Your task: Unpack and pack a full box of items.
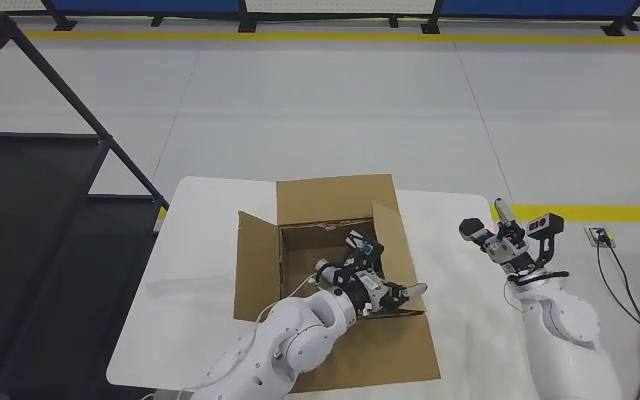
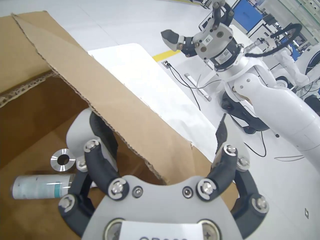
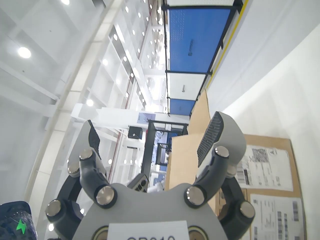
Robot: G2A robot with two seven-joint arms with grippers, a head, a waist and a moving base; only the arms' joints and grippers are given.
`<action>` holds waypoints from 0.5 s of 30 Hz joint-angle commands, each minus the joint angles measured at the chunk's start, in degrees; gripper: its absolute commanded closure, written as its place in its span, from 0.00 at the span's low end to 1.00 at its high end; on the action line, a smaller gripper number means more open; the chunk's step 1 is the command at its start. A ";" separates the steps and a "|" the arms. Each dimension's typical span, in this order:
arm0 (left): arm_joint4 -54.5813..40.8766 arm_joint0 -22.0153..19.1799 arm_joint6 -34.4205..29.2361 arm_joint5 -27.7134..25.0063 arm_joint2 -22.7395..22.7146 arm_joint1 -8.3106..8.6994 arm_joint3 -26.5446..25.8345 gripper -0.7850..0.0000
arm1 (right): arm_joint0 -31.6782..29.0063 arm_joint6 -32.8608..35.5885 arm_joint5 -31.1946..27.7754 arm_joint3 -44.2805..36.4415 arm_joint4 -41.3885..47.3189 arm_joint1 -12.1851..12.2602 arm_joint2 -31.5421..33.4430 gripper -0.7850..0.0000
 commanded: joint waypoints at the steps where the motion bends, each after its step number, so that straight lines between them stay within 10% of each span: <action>1: -0.12 0.52 -0.39 -0.51 -0.94 0.11 -0.33 0.00 | 0.55 3.88 0.67 0.81 -0.82 0.18 -1.26 0.00; 15: -1.74 2.67 -4.55 -3.53 -4.65 0.40 -1.10 0.00 | 1.30 4.84 2.40 1.89 -7.79 0.55 -5.10 0.00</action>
